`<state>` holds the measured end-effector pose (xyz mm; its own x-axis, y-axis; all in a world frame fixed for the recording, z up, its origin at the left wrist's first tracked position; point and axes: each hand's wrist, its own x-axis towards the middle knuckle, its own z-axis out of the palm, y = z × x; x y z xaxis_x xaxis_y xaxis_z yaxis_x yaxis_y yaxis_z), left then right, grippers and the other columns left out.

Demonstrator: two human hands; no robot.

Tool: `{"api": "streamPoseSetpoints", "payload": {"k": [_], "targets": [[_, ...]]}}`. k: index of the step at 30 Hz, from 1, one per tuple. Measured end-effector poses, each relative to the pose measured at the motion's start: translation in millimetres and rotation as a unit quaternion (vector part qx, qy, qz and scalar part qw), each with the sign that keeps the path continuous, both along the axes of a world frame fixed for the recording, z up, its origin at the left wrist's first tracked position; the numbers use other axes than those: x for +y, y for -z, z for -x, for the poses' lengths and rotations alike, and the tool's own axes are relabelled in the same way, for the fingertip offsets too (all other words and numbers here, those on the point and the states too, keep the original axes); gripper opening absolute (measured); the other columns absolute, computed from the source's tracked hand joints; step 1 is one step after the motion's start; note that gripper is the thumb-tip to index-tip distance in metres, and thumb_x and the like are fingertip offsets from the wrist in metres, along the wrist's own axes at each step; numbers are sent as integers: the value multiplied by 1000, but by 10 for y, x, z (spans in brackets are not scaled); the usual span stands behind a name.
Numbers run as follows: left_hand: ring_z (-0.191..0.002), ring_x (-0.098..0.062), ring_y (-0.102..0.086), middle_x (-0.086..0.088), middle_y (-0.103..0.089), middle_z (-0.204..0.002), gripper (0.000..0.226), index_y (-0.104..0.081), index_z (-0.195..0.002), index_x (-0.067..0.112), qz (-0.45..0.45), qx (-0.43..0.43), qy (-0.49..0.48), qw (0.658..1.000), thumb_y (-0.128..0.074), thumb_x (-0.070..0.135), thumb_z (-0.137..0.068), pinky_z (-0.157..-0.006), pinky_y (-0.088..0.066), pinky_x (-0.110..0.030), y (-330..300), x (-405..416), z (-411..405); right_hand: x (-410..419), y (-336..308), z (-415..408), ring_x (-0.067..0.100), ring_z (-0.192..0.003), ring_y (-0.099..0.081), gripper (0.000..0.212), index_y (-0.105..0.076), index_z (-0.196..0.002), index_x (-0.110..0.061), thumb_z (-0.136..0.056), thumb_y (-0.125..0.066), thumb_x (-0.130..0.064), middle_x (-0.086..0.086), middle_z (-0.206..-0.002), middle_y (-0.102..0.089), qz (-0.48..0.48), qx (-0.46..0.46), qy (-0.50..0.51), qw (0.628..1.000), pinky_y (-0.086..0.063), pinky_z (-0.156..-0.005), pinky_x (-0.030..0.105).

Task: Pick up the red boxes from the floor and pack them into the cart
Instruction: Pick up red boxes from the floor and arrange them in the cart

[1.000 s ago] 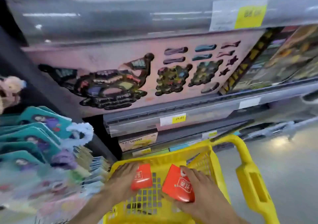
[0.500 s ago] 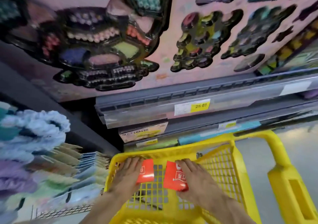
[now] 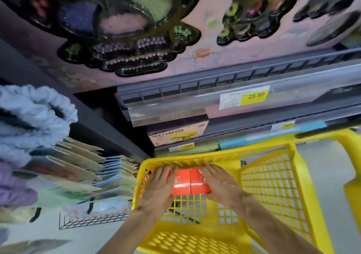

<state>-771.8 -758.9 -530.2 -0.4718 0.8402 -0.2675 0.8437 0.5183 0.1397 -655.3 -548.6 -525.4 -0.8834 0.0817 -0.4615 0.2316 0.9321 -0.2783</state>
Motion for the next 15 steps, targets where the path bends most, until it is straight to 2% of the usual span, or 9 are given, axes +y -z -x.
{"api": "streamPoseSetpoints", "payload": {"k": [4,9,13,15], "targets": [[-128,-28,-39,-7,-42,-140,95,-28,-151,14,6,14,-9,1000,-79,40,-76,-112,-34,-43,-57,19,-48,0,32,-20,23,-142,-28,99,-17,-153,-16,-79,-79,-39,3,-151,-32,-4,10,-2,1000,-11,-121,34],[-142,-29,-28,-9,-32,-151,94,-20,-154,13,12,18,-11,1000,-74,42,-83,-120,-19,-45,-147,22,-101,4,-21,-112,25,-151,-7,110,3,-157,-17,-84,-73,-48,8,-164,-10,-17,6,-7,1000,-1,-124,38],[-139,-28,-39,-9,-45,-147,97,-37,-149,13,-3,6,6,1000,-85,42,-69,-114,-27,-42,-339,-12,-165,62,-216,-308,22,-151,-6,107,2,-157,-21,-84,-68,-55,6,-164,-8,-7,21,15,1000,-4,-123,36],[-139,-26,-39,-7,-44,-149,95,-38,-148,15,-36,3,18,999,-84,43,-70,-113,-29,-42,-538,9,-207,111,-494,-438,22,-151,-11,103,-2,-157,-21,-84,-66,-57,5,-163,-14,-6,34,31,999,-7,-123,34]]}}
